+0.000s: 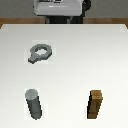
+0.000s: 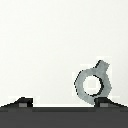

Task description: Put the loop with the handle onto the peg.

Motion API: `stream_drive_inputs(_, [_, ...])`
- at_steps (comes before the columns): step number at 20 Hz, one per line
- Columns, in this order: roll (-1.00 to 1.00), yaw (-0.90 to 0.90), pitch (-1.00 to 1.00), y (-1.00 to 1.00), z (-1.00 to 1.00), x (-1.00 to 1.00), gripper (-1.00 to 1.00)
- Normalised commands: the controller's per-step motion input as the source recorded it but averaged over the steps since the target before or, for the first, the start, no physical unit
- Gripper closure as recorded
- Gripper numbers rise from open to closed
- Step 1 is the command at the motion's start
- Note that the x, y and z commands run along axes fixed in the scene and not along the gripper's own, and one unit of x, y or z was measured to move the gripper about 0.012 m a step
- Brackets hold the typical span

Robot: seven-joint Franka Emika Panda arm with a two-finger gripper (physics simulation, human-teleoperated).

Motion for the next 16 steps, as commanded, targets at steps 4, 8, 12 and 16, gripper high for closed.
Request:
stream_drive_inputs(4, [0.0, 0.0, 0.0, -1.0, 0.0, 0.0, -1.0])
stream_drive_inputs(8, [0.0, -0.04, 0.0, -0.75, 0.0, 0.0, -1.0])
stream_drive_inputs(12, [0.0, -0.7, 0.0, 0.0, 0.0, 0.0, -1.0])
stream_drive_inputs(16, [0.0, -0.89, 0.0, 0.0, 0.0, 0.0, -1.0])
